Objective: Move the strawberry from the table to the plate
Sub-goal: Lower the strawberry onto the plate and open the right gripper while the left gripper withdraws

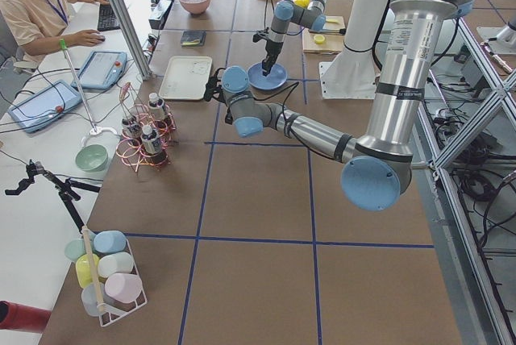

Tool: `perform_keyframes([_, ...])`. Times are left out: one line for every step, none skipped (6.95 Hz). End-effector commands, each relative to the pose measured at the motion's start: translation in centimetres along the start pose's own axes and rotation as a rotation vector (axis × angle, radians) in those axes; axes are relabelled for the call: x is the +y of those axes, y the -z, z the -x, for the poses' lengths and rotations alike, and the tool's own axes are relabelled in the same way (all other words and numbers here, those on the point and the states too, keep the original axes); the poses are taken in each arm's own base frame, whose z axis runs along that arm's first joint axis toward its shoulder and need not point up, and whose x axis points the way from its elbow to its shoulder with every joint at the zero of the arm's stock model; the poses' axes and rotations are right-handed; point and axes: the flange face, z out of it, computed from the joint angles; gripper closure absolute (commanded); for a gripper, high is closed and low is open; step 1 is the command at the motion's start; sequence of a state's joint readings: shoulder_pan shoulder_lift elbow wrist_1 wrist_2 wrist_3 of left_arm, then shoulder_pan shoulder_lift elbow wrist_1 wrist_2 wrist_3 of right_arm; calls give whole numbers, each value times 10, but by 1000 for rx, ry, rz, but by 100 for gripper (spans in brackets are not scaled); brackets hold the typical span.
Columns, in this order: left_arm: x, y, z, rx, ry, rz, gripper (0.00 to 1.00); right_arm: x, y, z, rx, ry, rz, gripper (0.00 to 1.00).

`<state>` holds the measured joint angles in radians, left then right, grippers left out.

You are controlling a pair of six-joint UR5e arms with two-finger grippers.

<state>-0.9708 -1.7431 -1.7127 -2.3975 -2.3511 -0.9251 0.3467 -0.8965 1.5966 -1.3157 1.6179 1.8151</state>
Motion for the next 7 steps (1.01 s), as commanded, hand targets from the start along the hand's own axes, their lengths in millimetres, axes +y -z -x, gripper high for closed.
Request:
perform_keyframes([0, -2, 0, -3, -1, 0, 10, -1, -10, 0, 17, 3, -5, 100])
perform_keyframes([0, -2, -1, -2, -2, -1, 10, 1, -10, 0, 17, 5, -4, 100])
perform_keyframes([0, -3, -1, -1, -2, 1, 10, 1, -10, 0, 17, 10, -4, 100])
perform_keyframes([0, -3, -1, -1, -2, 1, 10, 1, -11, -1, 18, 10, -3, 90])
perform_keyframes([1, -4, 0, -4, 0, 1, 10, 0, -10, 1, 15, 9, 0, 32])
perform_keyframes([1, -4, 0, -3, 0, 2, 10, 2, -5, 8, 5, 5, 1, 0])
perform_keyframes([0, -4, 0, -4, 0, 1, 9, 2, -6, 7, 9, 9, 1, 0])
